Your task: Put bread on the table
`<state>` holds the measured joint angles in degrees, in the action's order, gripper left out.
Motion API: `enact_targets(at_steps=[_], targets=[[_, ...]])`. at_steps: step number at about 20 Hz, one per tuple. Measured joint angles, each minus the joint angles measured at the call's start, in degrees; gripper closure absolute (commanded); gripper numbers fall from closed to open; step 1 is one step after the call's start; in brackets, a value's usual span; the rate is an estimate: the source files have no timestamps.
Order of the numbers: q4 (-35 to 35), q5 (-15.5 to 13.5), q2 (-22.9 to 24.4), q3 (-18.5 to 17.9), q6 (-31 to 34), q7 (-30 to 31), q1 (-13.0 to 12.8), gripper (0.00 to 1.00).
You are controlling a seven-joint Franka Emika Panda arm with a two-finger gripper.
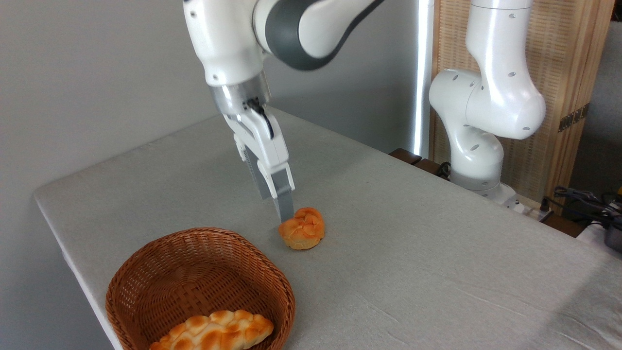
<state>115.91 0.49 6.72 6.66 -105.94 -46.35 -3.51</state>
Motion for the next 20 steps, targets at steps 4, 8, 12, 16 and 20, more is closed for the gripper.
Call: enact_targets(at_steps=[4,8,12,16,20], targets=[[-5.6,-0.2,-0.2,-1.8,2.0,3.0,0.2,0.0],[-12.8,-0.7,-2.1,-4.1,5.4,4.3,0.3,0.0],[-21.5,-3.9,-5.3,-6.9,10.3,4.3,0.3,0.0],[-24.2,-4.7,-6.1,-7.8,11.1,6.7,-0.6,0.0],[-24.6,-4.7,-6.1,-10.2,11.2,8.0,-4.6,0.0]])
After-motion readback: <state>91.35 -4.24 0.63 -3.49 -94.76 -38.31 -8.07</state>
